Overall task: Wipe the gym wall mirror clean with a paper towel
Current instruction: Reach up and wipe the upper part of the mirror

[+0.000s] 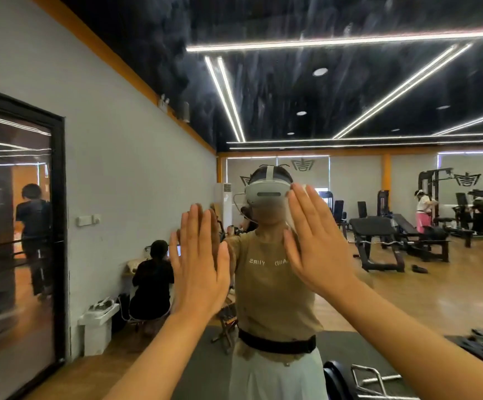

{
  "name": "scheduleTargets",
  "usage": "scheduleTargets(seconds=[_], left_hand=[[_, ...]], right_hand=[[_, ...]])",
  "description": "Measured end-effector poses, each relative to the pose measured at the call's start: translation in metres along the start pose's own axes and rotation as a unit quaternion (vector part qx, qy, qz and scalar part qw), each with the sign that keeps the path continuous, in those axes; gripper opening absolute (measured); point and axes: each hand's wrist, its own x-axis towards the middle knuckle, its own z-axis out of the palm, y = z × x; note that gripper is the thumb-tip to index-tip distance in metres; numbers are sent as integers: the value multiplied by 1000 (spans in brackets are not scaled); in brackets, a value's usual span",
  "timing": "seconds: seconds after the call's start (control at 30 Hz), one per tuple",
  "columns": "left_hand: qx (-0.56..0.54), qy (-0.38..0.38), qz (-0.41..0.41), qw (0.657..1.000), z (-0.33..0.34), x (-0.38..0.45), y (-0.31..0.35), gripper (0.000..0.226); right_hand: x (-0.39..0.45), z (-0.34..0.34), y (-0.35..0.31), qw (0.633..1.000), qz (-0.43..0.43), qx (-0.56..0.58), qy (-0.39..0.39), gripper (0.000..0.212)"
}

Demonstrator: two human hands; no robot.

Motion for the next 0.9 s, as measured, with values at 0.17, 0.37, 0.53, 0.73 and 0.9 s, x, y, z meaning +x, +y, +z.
scheduleTargets(seconds=[0.17, 0.37, 0.53, 0.73, 0.9], left_hand=[[-27, -16, 82, 996, 10, -14, 51, 60], [-5, -3, 83, 997, 36, -10, 74, 61], [57, 25, 91, 994, 50, -10, 71, 59], [71, 44, 102, 991, 51, -9, 69, 62], [86, 54, 99, 990, 51, -9, 69, 63]], right_hand=[[-53, -4, 10, 997, -73, -23, -15, 62], [-47, -11, 25, 995, -89, -50, -23, 60], [21, -13, 38, 997, -48, -63, 23, 54], [153, -38, 66, 994, 33, -81, 65, 51], [168, -42, 68, 994, 65, -36, 86, 51]])
